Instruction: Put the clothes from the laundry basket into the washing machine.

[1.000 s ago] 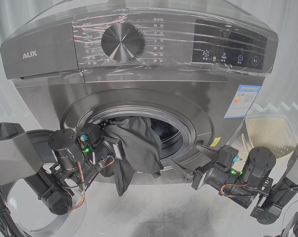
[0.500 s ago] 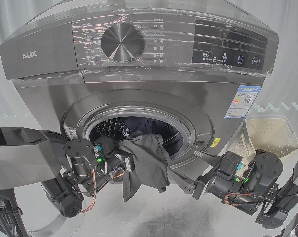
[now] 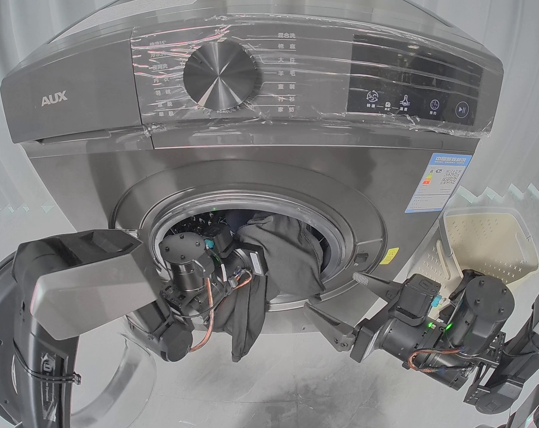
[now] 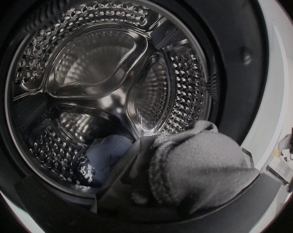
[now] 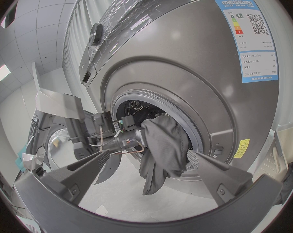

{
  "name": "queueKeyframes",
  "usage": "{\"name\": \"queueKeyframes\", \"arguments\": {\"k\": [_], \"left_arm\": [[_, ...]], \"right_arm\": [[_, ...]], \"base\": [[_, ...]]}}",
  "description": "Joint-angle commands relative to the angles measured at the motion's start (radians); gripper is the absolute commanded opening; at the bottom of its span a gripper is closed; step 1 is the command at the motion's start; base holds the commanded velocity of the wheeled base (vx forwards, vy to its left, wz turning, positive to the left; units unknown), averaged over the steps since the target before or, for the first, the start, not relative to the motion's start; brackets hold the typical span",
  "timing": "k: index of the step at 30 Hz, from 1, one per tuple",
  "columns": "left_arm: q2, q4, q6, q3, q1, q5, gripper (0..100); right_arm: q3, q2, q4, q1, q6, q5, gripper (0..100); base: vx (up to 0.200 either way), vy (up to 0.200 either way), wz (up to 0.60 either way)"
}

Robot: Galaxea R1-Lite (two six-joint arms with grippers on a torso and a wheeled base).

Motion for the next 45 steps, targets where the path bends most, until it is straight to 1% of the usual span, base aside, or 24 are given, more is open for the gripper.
{"name": "queueKeyframes", "arguments": {"k": [1, 2, 6, 12, 15, 17, 19, 20, 23, 24, 28, 32, 33, 36, 38, 39, 40, 41, 43, 45], "left_arm": [[0.141, 0.004, -0.005, -0.156, 0.012, 0.013, 0], [0.179, 0.010, -0.003, -0.215, 0.017, 0.023, 0], [0.239, 0.050, 0.001, -0.334, 0.032, 0.049, 0], [0.262, 0.148, 0.004, -0.499, 0.075, 0.051, 0], [0.261, 0.214, 0.006, -0.550, 0.089, 0.056, 0], [0.268, 0.277, 0.006, -0.619, 0.095, 0.074, 0], [0.279, 0.285, 0.007, -0.643, 0.098, 0.075, 0], [0.313, 0.303, 0.010, -0.717, 0.103, 0.092, 0], [0.362, 0.334, 0.026, -0.834, 0.103, 0.141, 0], [0.373, 0.337, 0.029, -0.860, 0.104, 0.149, 0], [0.377, 0.345, 0.023, -0.898, 0.101, 0.151, 0], [0.373, 0.351, 0.021, -0.880, 0.100, 0.151, 0], [0.370, 0.354, 0.017, -0.870, 0.098, 0.151, 100], [0.357, 0.354, 0.015, -0.834, 0.095, 0.152, 100], [0.304, 0.374, 0.015, -0.751, 0.089, 0.152, 100], [0.304, 0.374, 0.015, -0.751, 0.089, 0.152, 100], [0.261, 0.394, 0.021, -0.662, 0.077, 0.152, 100], [0.238, 0.403, 0.023, -0.616, 0.070, 0.152, 100], [0.213, 0.404, 0.024, -0.567, 0.057, 0.152, 100], [0.202, 0.409, 0.033, -0.528, 0.047, 0.152, 100]], "right_arm": [[0.002, 0.000, -0.001, -0.001, 0.000, 0.000, 100], [0.001, 0.000, -0.001, -0.001, -0.001, 0.000, 100], [0.001, 0.000, -0.001, -0.001, -0.001, 0.000, 100], [-0.001, 0.000, -0.001, -0.001, -0.001, 0.000, 100], [-0.001, 0.001, -0.001, -0.001, -0.003, 0.000, 100], [-0.004, 0.001, -0.001, -0.001, -0.003, 0.000, 100], [-0.004, 0.001, -0.001, -0.001, -0.004, 0.000, 100], [-0.006, 0.001, -0.001, -0.001, -0.004, 0.000, 100], [-0.007, 0.001, -0.001, -0.001, -0.004, 0.000, 100], [-0.006, 0.000, -0.001, -0.001, -0.004, 0.000, 100], [0.001, -0.003, -0.001, -0.001, -0.004, 0.000, 100], [-0.004, -0.002, -0.001, -0.003, -0.006, 0.000, 100], [-0.004, -0.002, -0.001, -0.003, -0.004, 0.000, 100], [-0.007, -0.003, -0.001, -0.001, -0.006, 0.000, 100], [-0.006, -0.003, -0.001, -0.003, -0.004, 0.000, 100], [-0.006, -0.003, -0.001, -0.003, -0.004, 0.000, 100], [-0.007, -0.003, -0.001, -0.006, -0.004, 0.000, 100], [-0.007, -0.003, -0.001, -0.006, -0.004, 0.000, 100], [-0.009, -0.003, -0.001, -0.004, -0.004, 0.000, 100], [-0.009, -0.002, -0.001, -0.001, -0.004, 0.000, 100]], "base": [[0.000, 0.000, 0.00], [0.000, 0.000, 0.00], [0.000, 0.000, 0.00], [0.000, 0.000, 0.00], [0.000, 0.000, 0.00], [0.000, 0.000, 0.00], [0.000, 0.000, 0.00], [0.000, 0.000, 0.00], [0.000, 0.000, 0.00], [0.000, 0.000, 0.00], [0.000, 0.000, 0.00], [0.000, 0.000, 0.00], [0.000, 0.000, 0.00], [0.000, 0.000, 0.00], [0.000, 0.000, 0.00], [0.000, 0.000, 0.00], [0.000, 0.000, 0.00], [0.000, 0.000, 0.00], [0.000, 0.000, 0.00], [0.000, 0.000, 0.00]]}}
